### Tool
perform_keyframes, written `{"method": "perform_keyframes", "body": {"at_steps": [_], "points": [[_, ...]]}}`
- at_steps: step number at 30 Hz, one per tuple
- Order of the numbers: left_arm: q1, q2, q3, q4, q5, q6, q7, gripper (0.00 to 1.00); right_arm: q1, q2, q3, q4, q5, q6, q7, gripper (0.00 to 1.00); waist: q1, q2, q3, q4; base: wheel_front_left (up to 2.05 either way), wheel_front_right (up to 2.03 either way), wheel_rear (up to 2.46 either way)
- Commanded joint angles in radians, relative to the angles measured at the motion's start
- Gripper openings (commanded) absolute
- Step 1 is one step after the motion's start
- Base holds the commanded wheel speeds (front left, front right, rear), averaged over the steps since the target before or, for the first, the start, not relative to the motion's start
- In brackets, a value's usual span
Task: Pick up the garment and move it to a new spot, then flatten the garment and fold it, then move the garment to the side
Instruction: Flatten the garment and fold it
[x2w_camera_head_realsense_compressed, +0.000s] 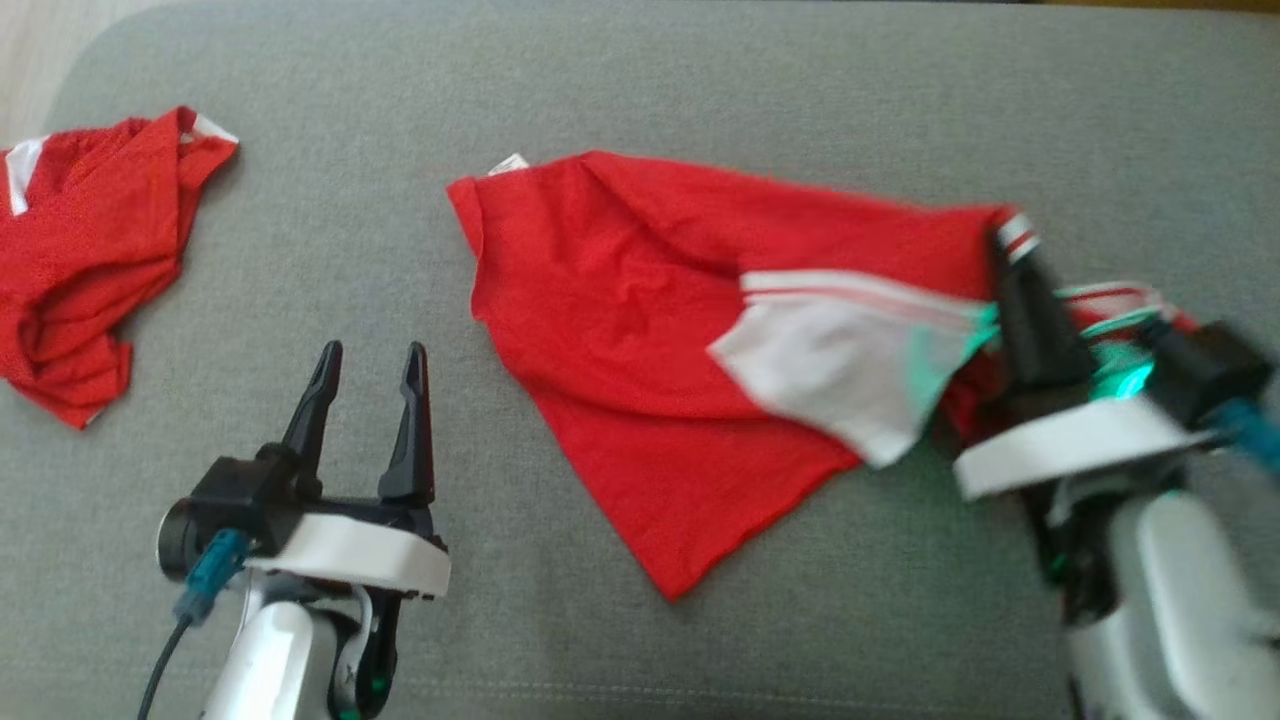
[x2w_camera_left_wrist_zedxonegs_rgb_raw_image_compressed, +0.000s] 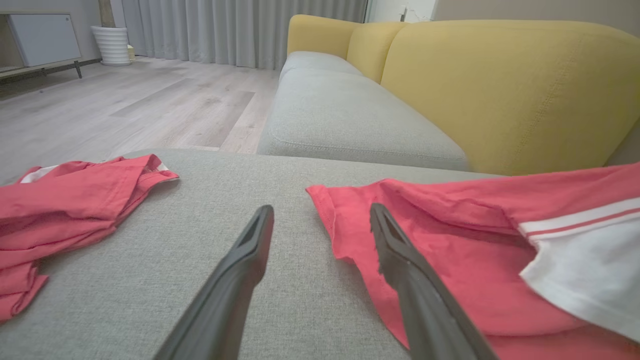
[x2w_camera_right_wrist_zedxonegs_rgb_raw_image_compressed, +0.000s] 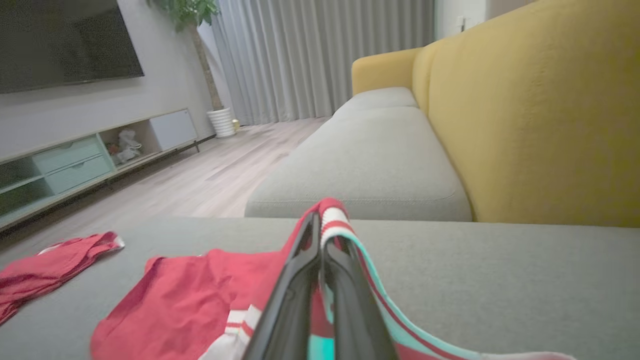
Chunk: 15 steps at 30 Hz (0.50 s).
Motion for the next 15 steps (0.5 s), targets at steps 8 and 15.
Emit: {"method": "perform_keyframes", "body": {"at_steps": [8, 15], "points": [[-0.105, -0.015, 0.032, -0.037, 0.018, -0.029, -0.005, 1.00, -0.279, -0.015, -0.106, 0.125, 0.012, 0.008, 0.039, 0.00, -0.0001, 0.0000, 0.112, 0.060, 0.00, 0.00, 0.00], [-0.143, -0.029, 0.029, -0.035, 0.026, -0.047, -0.005, 1.00, -0.483, -0.065, -0.127, 0.325, 0.038, 0.008, 0.016, 0.00, -0.0001, 0.0000, 0.166, 0.089, 0.00, 0.00, 0.00]]}}
